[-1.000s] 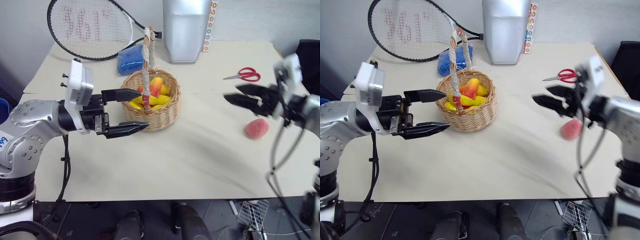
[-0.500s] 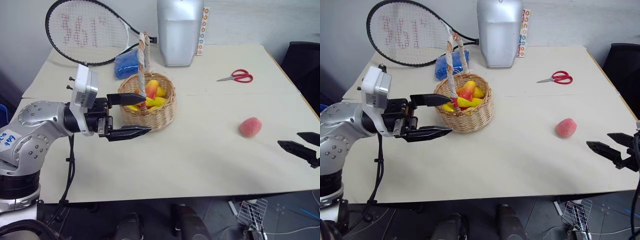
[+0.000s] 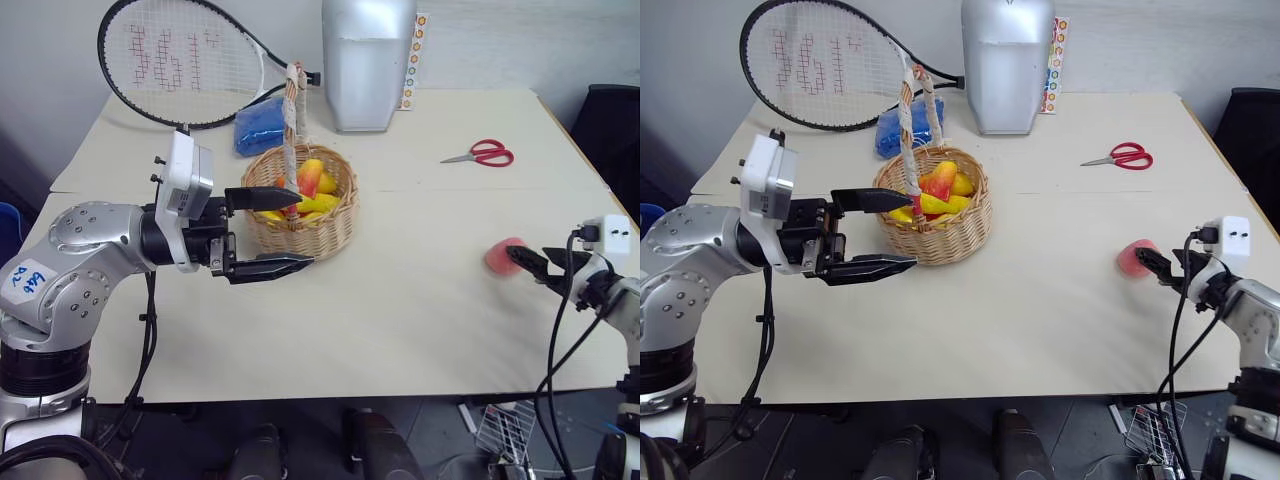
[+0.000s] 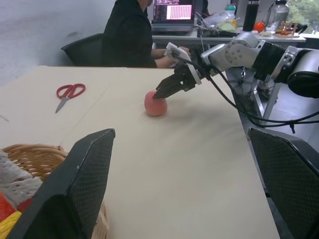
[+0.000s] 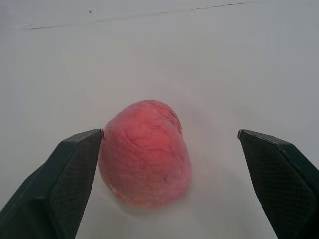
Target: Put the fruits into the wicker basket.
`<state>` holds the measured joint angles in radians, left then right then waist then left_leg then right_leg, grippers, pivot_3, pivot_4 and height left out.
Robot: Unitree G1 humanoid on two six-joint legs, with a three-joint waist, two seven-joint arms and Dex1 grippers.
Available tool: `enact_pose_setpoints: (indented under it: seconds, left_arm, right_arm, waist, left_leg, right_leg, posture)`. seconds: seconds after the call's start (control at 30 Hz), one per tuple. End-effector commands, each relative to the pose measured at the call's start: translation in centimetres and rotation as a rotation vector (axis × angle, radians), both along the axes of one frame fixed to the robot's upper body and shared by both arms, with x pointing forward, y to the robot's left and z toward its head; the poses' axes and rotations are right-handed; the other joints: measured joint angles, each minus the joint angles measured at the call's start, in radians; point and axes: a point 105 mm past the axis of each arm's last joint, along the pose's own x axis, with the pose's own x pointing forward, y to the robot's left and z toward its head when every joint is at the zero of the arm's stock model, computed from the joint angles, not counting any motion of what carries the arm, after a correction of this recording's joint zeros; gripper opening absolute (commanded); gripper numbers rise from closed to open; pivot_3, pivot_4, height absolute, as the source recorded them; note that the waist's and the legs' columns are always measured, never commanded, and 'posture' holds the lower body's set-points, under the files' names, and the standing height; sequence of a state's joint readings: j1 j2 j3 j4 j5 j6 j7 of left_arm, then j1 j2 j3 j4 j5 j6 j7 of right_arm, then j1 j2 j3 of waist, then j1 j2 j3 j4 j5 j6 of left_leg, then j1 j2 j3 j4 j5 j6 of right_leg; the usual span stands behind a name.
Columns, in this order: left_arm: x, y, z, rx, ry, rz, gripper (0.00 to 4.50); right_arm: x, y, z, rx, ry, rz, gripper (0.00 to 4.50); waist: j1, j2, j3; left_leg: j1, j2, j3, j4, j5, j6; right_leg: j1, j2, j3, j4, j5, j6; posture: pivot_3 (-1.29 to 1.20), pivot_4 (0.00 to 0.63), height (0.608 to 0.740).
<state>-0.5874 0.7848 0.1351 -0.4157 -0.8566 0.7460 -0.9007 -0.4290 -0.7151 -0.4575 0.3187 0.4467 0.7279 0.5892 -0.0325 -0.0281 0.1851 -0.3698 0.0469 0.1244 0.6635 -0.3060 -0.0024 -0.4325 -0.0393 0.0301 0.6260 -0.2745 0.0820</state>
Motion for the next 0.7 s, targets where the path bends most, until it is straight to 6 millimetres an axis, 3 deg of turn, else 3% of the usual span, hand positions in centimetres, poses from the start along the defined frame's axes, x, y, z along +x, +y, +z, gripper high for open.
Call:
enact_pose_setpoints:
  seconds: [0.03, 0.13, 0.23, 0.43, 0.5, 0.57, 0.7]
  left_arm:
    - [-0.2, -0.1, 1.1, -0.001, -0.063, 0.000, 4.50]
    - [-0.2, 0.0, 1.2, -0.002, -0.070, 0.008, 4.50]
    - [-0.1, 0.2, 1.3, -0.003, -0.074, 0.024, 4.50]
    - [0.0, 1.3, 1.3, 0.003, -0.074, 0.082, 4.50]
    - [-0.1, 1.6, 1.3, 0.001, -0.076, 0.095, 4.50]
    - [-0.2, 1.8, 1.3, 0.002, -0.077, 0.103, 4.50]
    - [-0.3, 2.1, 1.5, -0.007, -0.074, 0.120, 4.50]
  right_arm:
    - [1.0, -0.5, -0.6, -0.034, 0.012, -0.035, 4.46]
    - [1.5, -0.3, -1.8, -0.059, 0.043, -0.026, 4.46]
    - [1.9, -0.1, -0.9, -0.017, -0.002, -0.019, 3.93]
    - [1.1, 1.8, 1.5, 0.023, -0.044, 0.133, 2.00]
    - [0.8, 2.5, 2.3, 0.033, -0.053, 0.180, 1.77]
    - [0.5, 4.1, 4.1, 0.064, -0.103, 0.259, 1.77]
    - [0.0, 10.5, 9.6, 0.164, -0.255, 0.518, 1.77]
  waist:
    - [0.000, 0.000, 0.000]
    - [0.002, 0.000, 0.000]
    - [0.004, 0.000, 0.000]
    - [0.002, 0.000, 0.000]
    - [0.002, 0.000, 0.000]
    - [0.000, 0.000, 0.000]
    - [-0.013, 0.001, 0.000]
  left_leg:
    - [0.000, 0.000, 0.000, 0.000, 0.000, 0.000]
    - [0.000, 0.000, 0.000, 0.000, 0.000, 0.000]
    - [0.001, 0.000, -0.001, 0.000, 0.000, 0.000]
    - [0.000, 0.001, -0.002, 0.000, 0.000, 0.001]
    - [0.000, 0.002, -0.002, 0.000, 0.000, 0.000]
    - [0.000, 0.002, -0.002, 0.000, 0.000, 0.000]
    - [0.000, 0.002, -0.001, 0.000, 0.000, 0.000]
  right_leg:
    - [0.000, 0.000, 0.000, 0.000, 0.000, 0.000]
    - [0.001, 0.000, 0.000, 0.000, 0.000, 0.000]
    - [0.002, 0.000, 0.000, -0.001, 0.000, 0.000]
    - [0.002, -0.001, 0.002, 0.000, 0.000, 0.000]
    - [0.002, -0.001, 0.002, 0.000, 0.000, 0.001]
    - [0.001, -0.001, 0.002, 0.000, 0.000, 0.001]
    - [0.000, -0.001, 0.002, 0.000, 0.000, 0.001]
  posture:
    - [0.00, 0.150, 0.740]
    - [0.00, 0.150, 0.740]
    - [0.00, 0.150, 0.740]
    - [0.00, 0.150, 0.740]
    - [0.00, 0.150, 0.740]
    - [0.00, 0.150, 0.740]
    - [0.00, 0.150, 0.740]
